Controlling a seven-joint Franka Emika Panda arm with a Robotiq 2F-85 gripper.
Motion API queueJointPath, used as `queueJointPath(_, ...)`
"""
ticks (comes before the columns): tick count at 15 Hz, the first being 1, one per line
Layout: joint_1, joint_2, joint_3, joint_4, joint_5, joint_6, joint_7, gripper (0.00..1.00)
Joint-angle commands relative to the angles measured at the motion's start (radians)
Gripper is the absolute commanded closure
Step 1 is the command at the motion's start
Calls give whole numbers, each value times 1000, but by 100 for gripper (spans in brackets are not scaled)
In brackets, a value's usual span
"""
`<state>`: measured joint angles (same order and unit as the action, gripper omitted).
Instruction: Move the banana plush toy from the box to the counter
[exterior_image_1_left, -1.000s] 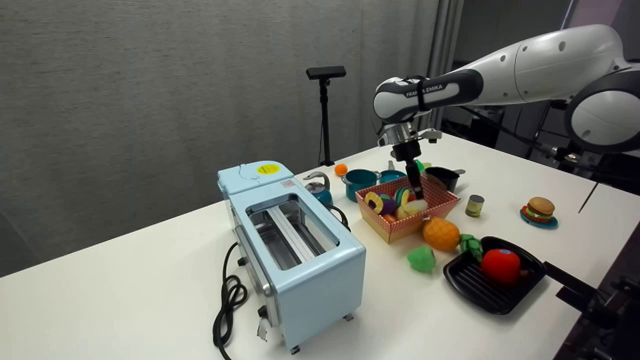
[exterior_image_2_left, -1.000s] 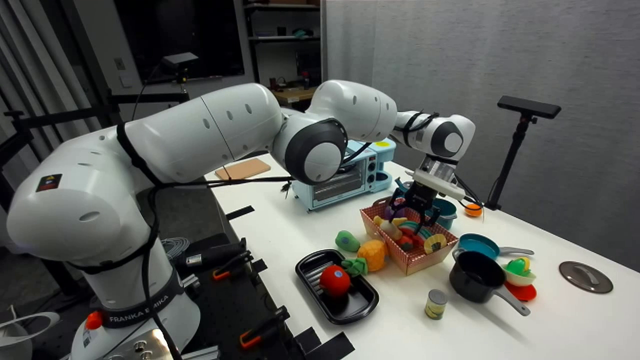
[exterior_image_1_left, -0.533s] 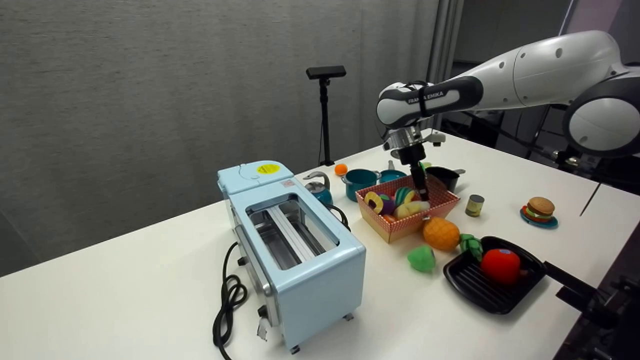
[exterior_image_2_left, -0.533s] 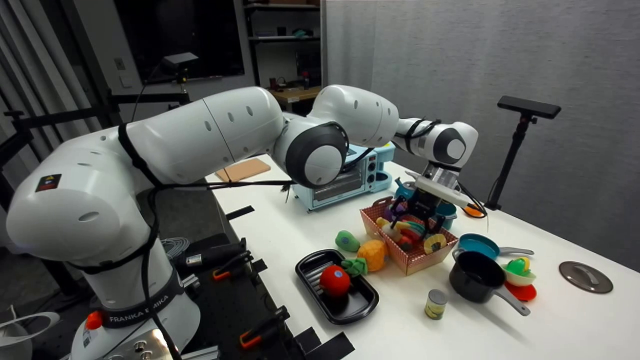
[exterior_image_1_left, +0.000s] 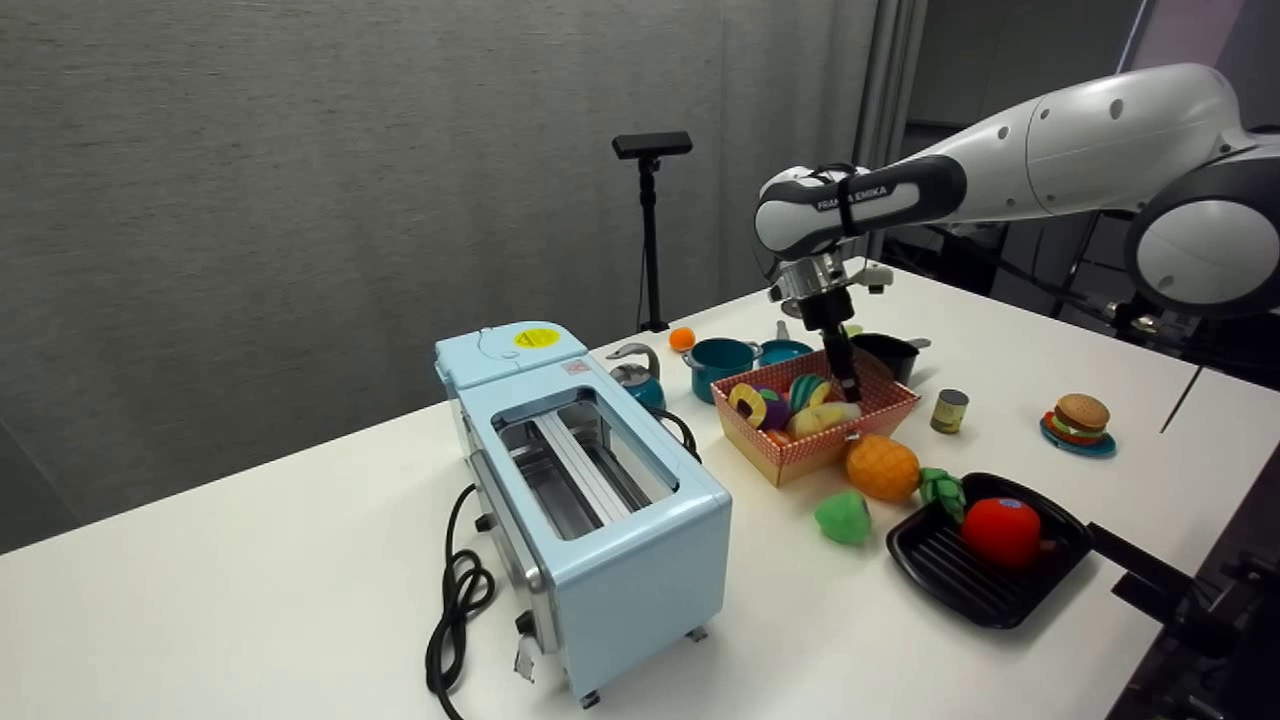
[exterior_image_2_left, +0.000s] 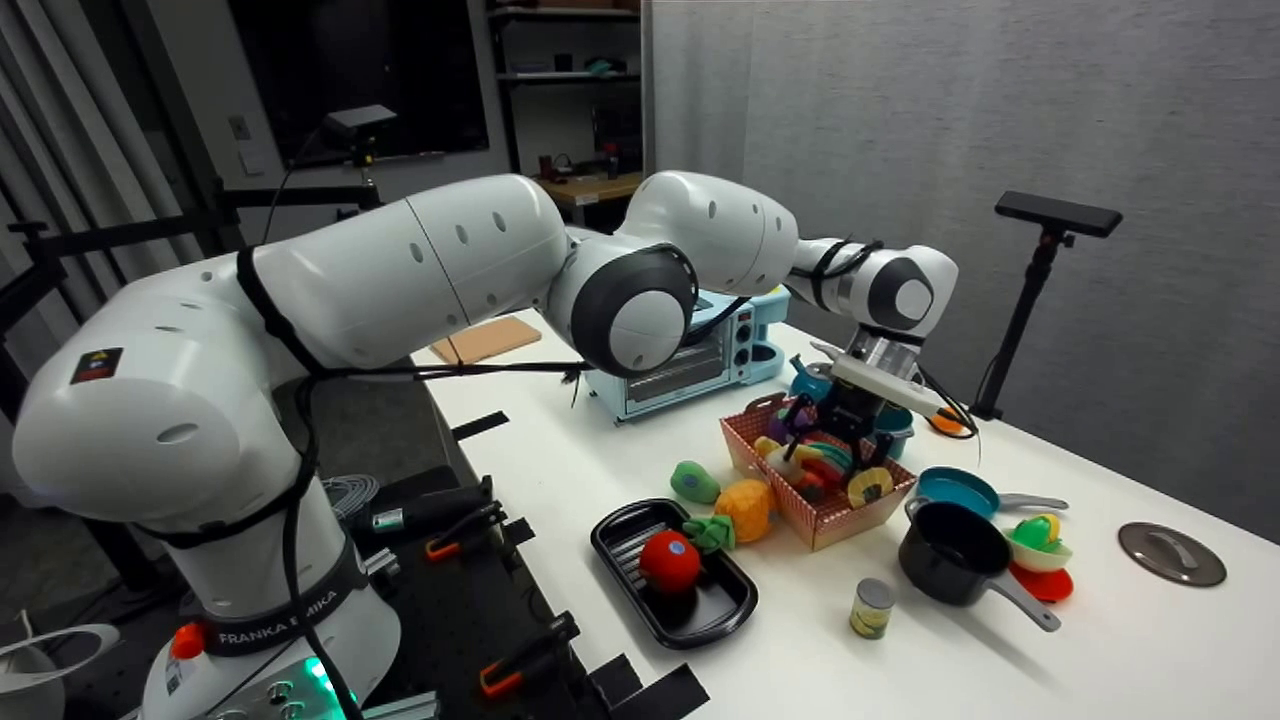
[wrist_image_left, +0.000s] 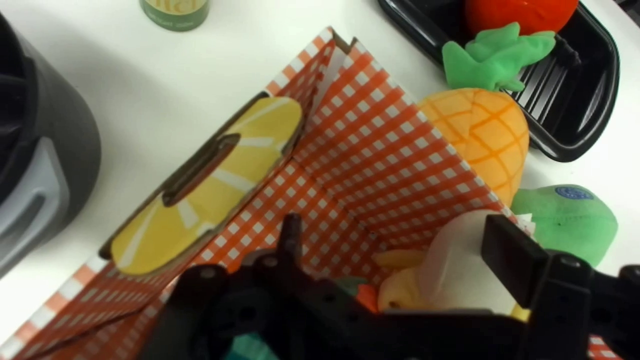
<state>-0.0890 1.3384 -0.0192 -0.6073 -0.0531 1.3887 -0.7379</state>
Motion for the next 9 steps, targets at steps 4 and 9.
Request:
queueJointPath(4,55,3,17,-10,6,35,41,6)
queueJointPath(9,103,3,21,-24,7,57,56,7)
